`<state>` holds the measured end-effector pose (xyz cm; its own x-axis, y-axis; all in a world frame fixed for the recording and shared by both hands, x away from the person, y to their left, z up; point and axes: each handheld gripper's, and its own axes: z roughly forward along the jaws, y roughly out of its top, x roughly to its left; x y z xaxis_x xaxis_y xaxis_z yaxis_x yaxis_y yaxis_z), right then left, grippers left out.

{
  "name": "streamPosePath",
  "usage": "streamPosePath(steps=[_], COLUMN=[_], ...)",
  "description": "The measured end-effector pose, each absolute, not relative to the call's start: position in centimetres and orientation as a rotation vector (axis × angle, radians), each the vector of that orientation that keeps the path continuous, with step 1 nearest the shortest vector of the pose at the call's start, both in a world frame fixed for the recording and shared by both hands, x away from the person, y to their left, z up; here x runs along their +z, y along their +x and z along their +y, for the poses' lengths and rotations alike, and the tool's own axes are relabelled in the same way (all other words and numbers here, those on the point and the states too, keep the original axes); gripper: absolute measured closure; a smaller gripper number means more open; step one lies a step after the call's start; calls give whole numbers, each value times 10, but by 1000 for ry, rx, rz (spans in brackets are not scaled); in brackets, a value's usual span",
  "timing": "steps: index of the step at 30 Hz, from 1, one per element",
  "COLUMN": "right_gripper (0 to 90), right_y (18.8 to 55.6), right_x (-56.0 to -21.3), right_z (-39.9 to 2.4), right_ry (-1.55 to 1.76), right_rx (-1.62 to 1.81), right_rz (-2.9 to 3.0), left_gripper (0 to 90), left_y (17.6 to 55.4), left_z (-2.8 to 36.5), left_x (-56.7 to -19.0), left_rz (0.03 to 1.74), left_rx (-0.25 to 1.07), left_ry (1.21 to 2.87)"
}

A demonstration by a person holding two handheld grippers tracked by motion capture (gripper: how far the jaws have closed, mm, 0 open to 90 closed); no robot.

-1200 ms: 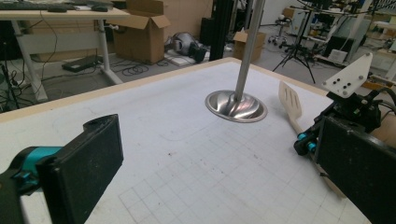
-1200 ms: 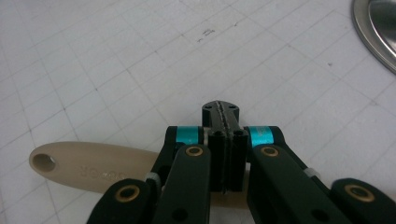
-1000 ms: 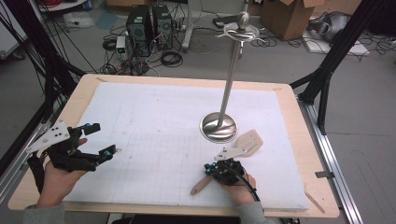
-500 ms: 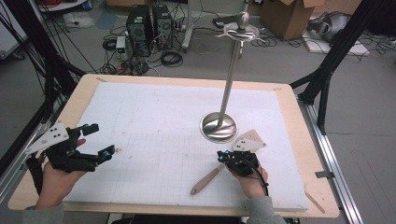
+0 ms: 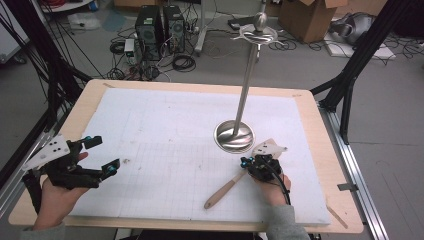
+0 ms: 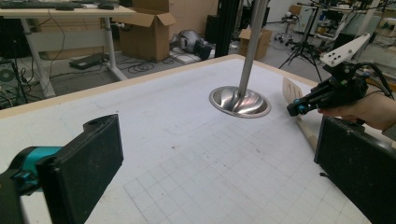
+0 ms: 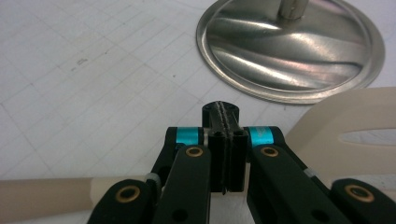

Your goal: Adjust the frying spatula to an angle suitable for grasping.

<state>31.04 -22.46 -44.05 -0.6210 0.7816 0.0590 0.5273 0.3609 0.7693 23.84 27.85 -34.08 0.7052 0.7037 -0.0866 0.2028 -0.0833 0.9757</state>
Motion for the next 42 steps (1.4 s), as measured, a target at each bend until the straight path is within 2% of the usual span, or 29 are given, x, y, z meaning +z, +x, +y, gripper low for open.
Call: streamPosePath(steps=[20, 42], right_gripper=[900, 900], right_y=[310, 293], right_x=[-446, -445], right_z=[-221, -243], right_ry=[1154, 1202], right_rx=[999, 1010], right_rz=[2324, 2319], left_gripper=[17, 17], left_y=[237, 247], left_z=[285, 279], left_x=[-342, -342], left_rz=[761, 744], left_rx=[488, 469], left_ry=[1627, 1623])
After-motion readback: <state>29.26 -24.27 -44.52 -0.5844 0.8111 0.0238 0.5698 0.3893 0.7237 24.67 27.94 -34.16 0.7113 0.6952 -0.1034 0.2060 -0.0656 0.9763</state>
